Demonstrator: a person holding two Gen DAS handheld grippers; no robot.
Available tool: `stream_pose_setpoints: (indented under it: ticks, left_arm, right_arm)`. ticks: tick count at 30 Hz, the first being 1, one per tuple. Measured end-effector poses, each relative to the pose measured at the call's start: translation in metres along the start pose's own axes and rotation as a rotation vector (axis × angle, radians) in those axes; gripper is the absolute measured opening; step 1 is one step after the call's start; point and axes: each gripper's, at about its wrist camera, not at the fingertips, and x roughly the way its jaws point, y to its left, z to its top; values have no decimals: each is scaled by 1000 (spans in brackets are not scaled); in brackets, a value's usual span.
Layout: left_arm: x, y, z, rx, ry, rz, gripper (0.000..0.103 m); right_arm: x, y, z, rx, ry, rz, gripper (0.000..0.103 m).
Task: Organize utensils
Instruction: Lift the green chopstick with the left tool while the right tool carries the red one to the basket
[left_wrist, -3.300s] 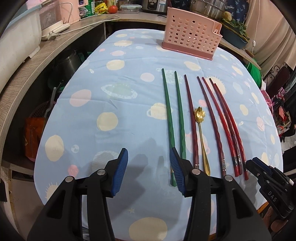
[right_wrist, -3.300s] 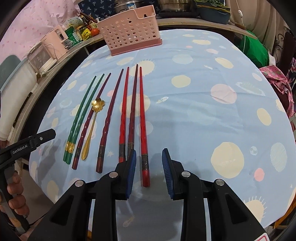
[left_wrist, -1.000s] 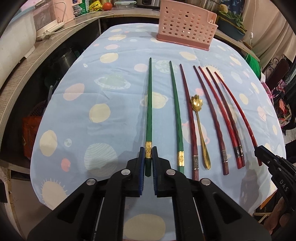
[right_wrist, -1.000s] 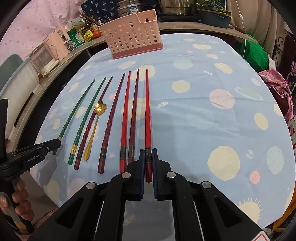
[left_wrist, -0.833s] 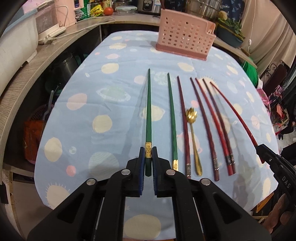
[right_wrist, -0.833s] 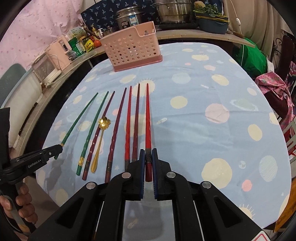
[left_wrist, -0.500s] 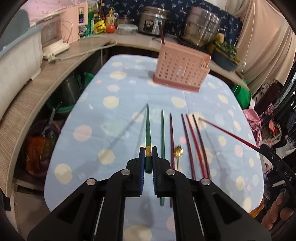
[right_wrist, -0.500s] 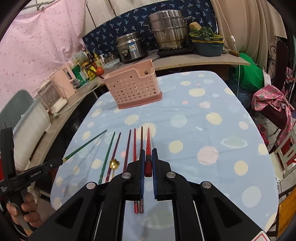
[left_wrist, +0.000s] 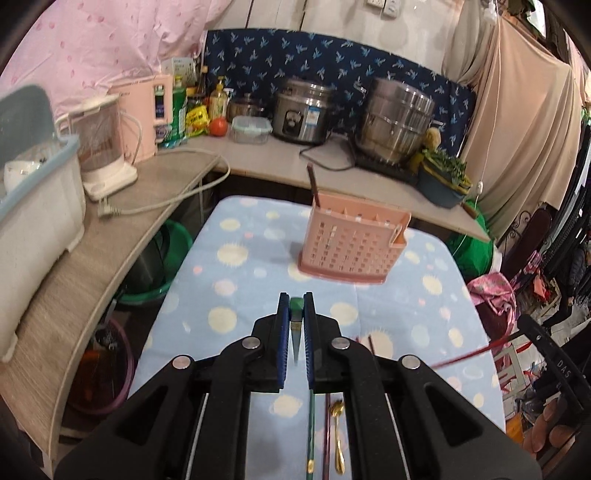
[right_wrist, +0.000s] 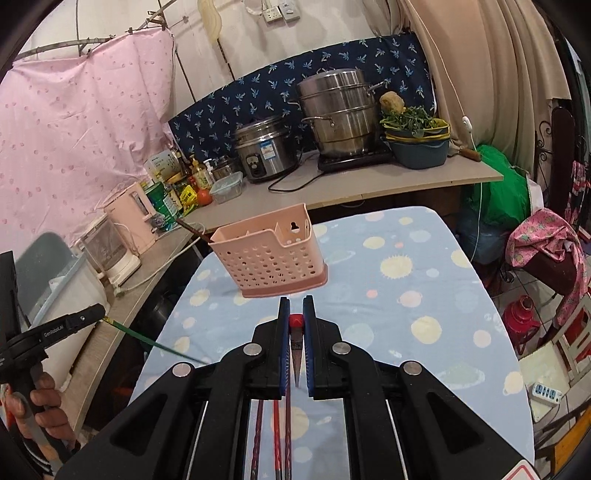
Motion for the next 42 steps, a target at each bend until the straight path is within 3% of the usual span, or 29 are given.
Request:
stream_pose_setpoints:
  ticks: [10,25,32,42]
  left_arm:
    - [-5,-19,63,12,-113,-36,7]
    - [5,-54,177,-9,-319,-72,7]
    - [46,-65,197,-2,-312,-85,7]
    - [115,-63,183,-5,-217,-90,7]
  right_arm:
    - [13,-1,51,30,-76,29,7]
    - [46,21,174,86,-288,101,7]
    - [91,30,198,89,-289,86,7]
    - [157,18,178,108,-170,77,7]
